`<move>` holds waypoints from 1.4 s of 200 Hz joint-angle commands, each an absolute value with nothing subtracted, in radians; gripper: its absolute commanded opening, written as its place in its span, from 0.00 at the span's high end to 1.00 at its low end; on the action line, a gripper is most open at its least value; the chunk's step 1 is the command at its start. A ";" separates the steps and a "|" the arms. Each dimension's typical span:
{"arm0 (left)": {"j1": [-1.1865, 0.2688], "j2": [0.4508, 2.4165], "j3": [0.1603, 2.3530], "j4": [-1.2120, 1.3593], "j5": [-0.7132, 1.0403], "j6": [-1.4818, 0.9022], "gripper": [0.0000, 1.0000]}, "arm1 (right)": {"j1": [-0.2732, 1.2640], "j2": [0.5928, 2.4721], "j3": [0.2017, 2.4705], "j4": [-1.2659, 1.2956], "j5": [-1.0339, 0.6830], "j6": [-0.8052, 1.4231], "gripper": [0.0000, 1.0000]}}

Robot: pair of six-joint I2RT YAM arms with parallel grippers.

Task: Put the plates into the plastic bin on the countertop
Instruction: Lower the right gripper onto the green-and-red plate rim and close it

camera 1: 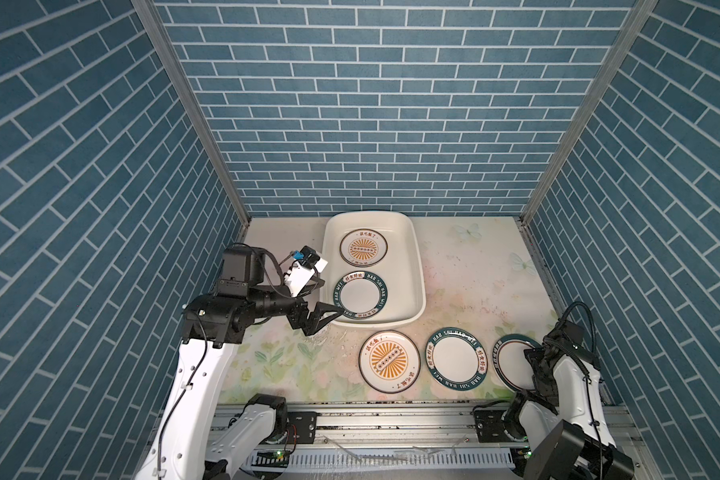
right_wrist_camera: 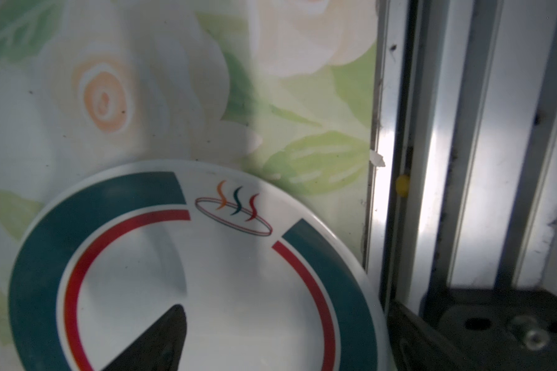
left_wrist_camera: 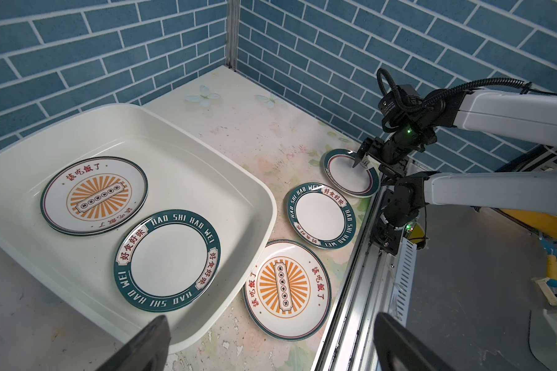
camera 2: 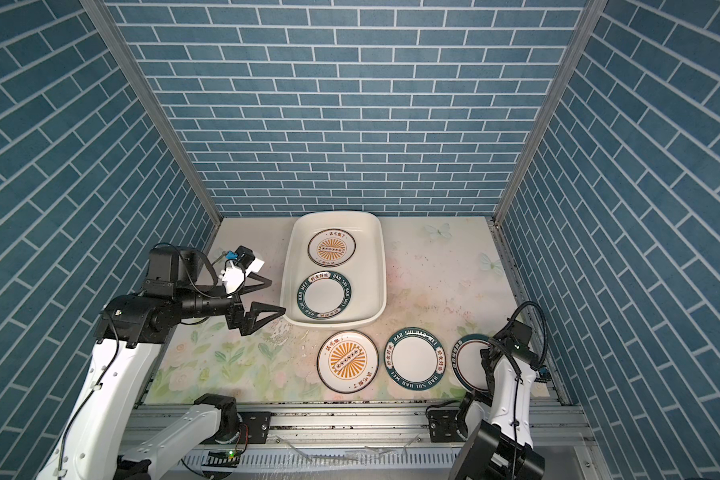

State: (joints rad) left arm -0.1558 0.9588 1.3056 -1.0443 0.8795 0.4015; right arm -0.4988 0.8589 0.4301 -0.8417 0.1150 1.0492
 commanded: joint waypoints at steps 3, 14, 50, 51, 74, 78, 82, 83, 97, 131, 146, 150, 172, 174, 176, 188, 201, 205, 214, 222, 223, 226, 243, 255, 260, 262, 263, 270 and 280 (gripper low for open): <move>-0.161 0.955 1.320 -1.068 0.886 0.414 0.00 | -0.503 0.862 0.404 -0.828 0.089 1.039 0.03; -0.161 0.955 1.327 -1.077 0.905 0.414 0.00 | -0.503 0.861 0.402 -0.830 0.082 1.040 0.03; -0.160 0.950 1.344 -1.066 0.919 0.399 0.00 | -0.502 0.842 0.406 -0.830 0.063 1.032 0.04; -0.161 0.949 1.344 -1.065 0.919 0.398 0.00 | -0.502 0.841 0.406 -0.829 0.062 1.031 0.04; -0.161 0.945 1.336 -1.056 0.920 0.392 0.00 | -0.503 0.848 0.414 -0.818 0.041 1.011 0.05; -0.161 0.945 1.333 -1.054 0.921 0.390 0.00 | -0.503 0.852 0.417 -0.818 0.038 1.005 0.05; -0.161 0.945 1.332 -1.052 0.923 0.388 0.00 | -0.503 0.856 0.421 -0.820 0.037 1.000 0.05; -0.161 0.945 1.331 -1.052 0.923 0.387 0.00 | -0.503 0.857 0.422 -0.820 0.037 0.999 0.05; -0.161 0.945 1.331 -1.048 0.926 0.379 0.00 | -0.503 0.871 0.431 -0.822 0.037 0.982 0.05; -0.160 0.940 1.329 -1.037 0.928 0.367 0.00 | -0.502 0.907 0.431 -0.764 -0.002 0.936 0.06; -0.161 0.940 1.322 -1.031 0.928 0.364 0.00 | -0.502 0.941 0.438 -0.747 -0.015 0.909 0.06; -0.161 0.940 1.321 -1.030 0.928 0.364 0.00 | -0.502 0.948 0.441 -0.742 -0.018 0.901 0.06; -0.161 0.942 1.318 -1.021 0.931 0.355 0.00 | -0.502 0.962 0.457 -0.742 -0.007 0.870 0.07; -0.161 0.941 1.318 -1.019 0.931 0.353 0.00 | -0.502 0.960 0.457 -0.740 -0.008 0.868 0.07; -0.161 0.940 1.319 -1.018 0.930 0.353 0.01 | -0.502 0.958 0.457 -0.740 -0.008 0.866 0.07; -0.161 0.943 1.316 -1.010 0.931 0.345 0.00 | -0.502 0.950 0.459 -0.726 -0.024 0.853 0.08; -0.161 0.945 1.312 -1.001 0.934 0.340 0.01 | -0.502 0.954 0.459 -0.703 -0.049 0.842 0.09; -0.161 0.945 1.310 -0.998 0.937 0.338 0.00 | -0.501 0.958 0.459 -0.699 -0.055 0.842 0.09; -0.161 0.945 1.305 -0.993 0.937 0.335 0.01 | -0.502 0.965 0.456 -0.683 -0.070 0.835 0.10; -0.161 0.946 1.301 -0.990 0.938 0.334 0.00 | -0.502 0.971 0.453 -0.671 -0.081 0.834 0.10; -0.161 0.947 1.302 -0.990 0.938 0.333 0.00 | -0.502 0.972 0.452 -0.670 -0.081 0.834 0.10; -0.161 0.947 1.301 -0.989 0.937 0.333 0.00 | -0.502 0.972 0.450 -0.667 -0.081 0.835 0.10; -0.161 0.951 1.307 -0.989 0.932 0.333 0.00 | -0.502 0.976 0.440 -0.629 -0.129 0.838 0.12; -0.161 0.951 1.309 -0.989 0.931 0.333 0.00 | -0.500 0.979 0.438 -0.597 -0.153 0.836 0.13; -0.161 0.951 1.309 -0.988 0.931 0.331 0.00 | -0.500 0.983 0.438 -0.586 -0.161 0.835 0.14; -0.160 0.951 1.309 -0.988 0.931 0.331 0.00 | -0.500 0.986 0.437 -0.581 -0.167 0.833 0.14; -0.161 0.951 1.309 -0.987 0.931 0.331 0.00 | -0.500 0.988 0.438 -0.579 -0.168 0.832 0.14; -0.160 0.951 1.309 -0.986 0.930 0.331 0.01 | -0.501 0.998 0.440 -0.562 -0.186 0.825 0.15; -0.161 0.951 1.307 -0.984 0.931 0.329 0.00 | -0.500 1.019 0.447 -0.544 -0.207 0.817 0.16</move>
